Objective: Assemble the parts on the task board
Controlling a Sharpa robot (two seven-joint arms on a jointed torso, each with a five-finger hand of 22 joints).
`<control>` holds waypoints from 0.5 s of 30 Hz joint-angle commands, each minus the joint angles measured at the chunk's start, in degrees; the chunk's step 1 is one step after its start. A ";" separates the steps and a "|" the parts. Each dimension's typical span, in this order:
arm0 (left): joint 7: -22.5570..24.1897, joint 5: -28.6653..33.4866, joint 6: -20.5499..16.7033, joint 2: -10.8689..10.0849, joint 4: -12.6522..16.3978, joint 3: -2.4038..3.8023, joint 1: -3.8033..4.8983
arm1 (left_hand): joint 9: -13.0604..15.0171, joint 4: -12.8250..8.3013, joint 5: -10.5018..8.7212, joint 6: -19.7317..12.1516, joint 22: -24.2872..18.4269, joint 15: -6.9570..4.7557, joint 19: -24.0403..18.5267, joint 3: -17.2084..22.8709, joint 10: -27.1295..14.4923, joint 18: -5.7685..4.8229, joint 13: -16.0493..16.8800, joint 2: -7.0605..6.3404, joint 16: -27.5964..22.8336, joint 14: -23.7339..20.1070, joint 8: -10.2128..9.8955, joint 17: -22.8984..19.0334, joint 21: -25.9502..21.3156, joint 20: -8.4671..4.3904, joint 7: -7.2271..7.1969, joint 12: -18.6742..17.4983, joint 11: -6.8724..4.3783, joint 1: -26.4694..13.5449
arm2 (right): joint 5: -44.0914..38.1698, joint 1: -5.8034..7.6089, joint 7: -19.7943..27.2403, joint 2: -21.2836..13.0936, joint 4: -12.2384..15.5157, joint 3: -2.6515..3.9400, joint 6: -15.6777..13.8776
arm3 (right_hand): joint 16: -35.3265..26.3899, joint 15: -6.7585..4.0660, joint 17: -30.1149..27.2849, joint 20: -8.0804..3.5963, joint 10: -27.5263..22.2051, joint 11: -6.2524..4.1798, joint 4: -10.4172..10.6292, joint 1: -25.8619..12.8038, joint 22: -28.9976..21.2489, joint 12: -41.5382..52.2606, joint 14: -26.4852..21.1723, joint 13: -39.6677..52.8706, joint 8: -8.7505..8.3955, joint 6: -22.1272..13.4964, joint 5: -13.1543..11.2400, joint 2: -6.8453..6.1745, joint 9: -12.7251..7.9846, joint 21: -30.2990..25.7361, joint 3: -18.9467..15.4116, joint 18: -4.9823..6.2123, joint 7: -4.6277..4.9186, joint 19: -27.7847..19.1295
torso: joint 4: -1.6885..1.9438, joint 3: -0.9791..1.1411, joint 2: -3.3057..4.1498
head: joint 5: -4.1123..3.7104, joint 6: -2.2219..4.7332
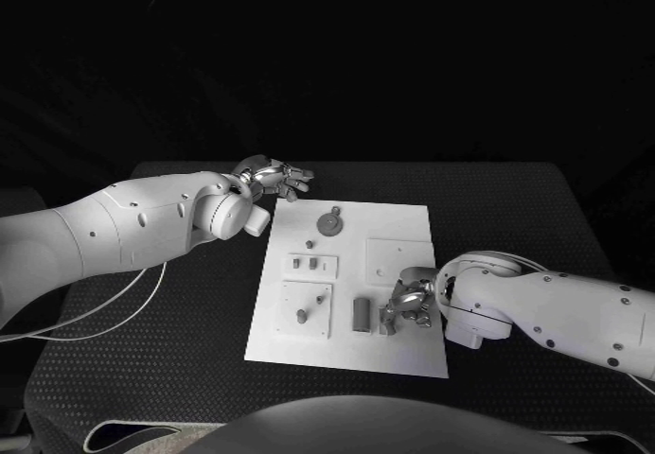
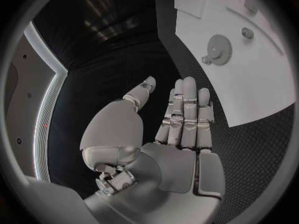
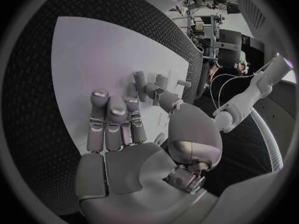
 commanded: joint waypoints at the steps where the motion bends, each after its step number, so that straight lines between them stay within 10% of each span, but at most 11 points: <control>1: 0.24 -0.23 0.84 0.08 0.12 0.03 0.05 | -0.07 0.21 0.15 -0.52 0.07 0.09 -0.32 0.27 -0.15 -0.23 0.09 0.11 -0.19 0.11 0.23 0.07 -0.31 -2.30 -0.02 0.09 0.06 -0.11 | 0.39 -0.30 0.13 0.04 -0.17 -0.20 1.61 | 0.03 -0.33 0.06 -0.15 -0.30 -0.27 0.08 -0.67 -0.08 0.35 -0.06 0.06 -0.10 -1.08 -0.10 -0.12 -0.08 0.14 -0.41 0.71 1.04 -0.15 | -0.08 0.01 -0.03 | 0.04 -0.03; 15: 0.13 -0.27 1.07 0.12 0.05 0.03 0.05 | -0.10 0.27 0.14 -0.54 0.10 0.10 -0.32 0.26 -0.16 -0.25 0.10 0.12 -0.21 0.11 0.24 0.10 -0.33 -2.30 -0.01 0.09 0.07 -0.16 | 0.39 -0.52 1.45 0.64 -0.48 -0.21 -0.13 | 0.10 -0.46 0.17 -0.17 -0.27 -0.44 1.30 -2.10 -0.11 0.55 -0.03 0.12 0.19 -0.63 -1.83 -0.05 -0.20 0.16 -1.11 0.71 0.86 -0.12 | -0.01 -0.03 -0.01 | 0.02 0.05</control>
